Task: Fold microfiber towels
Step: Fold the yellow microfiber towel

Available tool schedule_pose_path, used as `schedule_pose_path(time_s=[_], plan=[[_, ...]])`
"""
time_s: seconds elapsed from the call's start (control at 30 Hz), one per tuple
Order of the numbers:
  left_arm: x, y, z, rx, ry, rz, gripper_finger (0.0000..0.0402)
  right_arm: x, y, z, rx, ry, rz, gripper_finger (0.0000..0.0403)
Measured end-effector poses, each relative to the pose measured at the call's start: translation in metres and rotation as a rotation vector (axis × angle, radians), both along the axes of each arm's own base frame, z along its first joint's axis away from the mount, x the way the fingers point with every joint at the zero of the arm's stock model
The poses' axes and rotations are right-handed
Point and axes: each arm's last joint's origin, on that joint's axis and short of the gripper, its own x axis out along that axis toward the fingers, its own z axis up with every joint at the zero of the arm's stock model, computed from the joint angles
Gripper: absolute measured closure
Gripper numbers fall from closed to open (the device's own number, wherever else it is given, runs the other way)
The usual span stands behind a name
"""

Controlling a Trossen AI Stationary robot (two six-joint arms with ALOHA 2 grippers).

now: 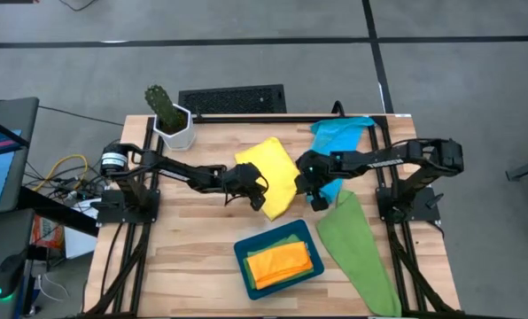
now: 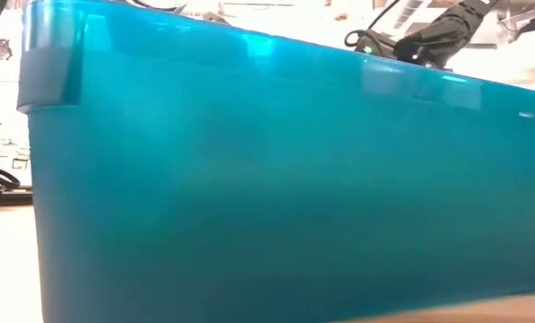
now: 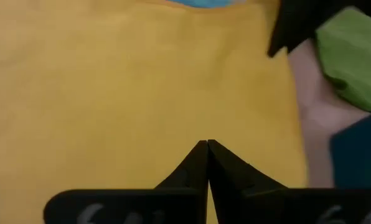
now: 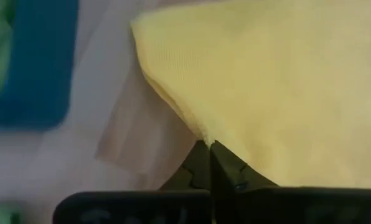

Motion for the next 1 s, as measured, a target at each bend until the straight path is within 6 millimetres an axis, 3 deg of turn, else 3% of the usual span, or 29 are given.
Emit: schedule_pose_path(time_s=[0.13, 0.3, 0.6, 1.0], plan=[[0.002, -0.011, -0.004, -0.007, 0.012, -0.029, 0.0401, 0.009, -0.013, 0.013, 0.061, -0.041, -0.034, 0.0392], [0.002, -0.015, -0.017, -0.025, 0.062, -0.028, 0.0401, 0.022, -0.031, 0.014, 0.104, -0.017, -0.063, 0.0386], [0.002, -0.016, -0.024, -0.071, 0.084, -0.034, 0.0401, 0.048, -0.06, -0.015, 0.163, 0.103, -0.119, 0.0384], [0.001, -0.018, -0.026, -0.09, 0.11, -0.05, 0.0401, 0.042, -0.088, 0.0, 0.166, 0.075, -0.163, 0.0383]])
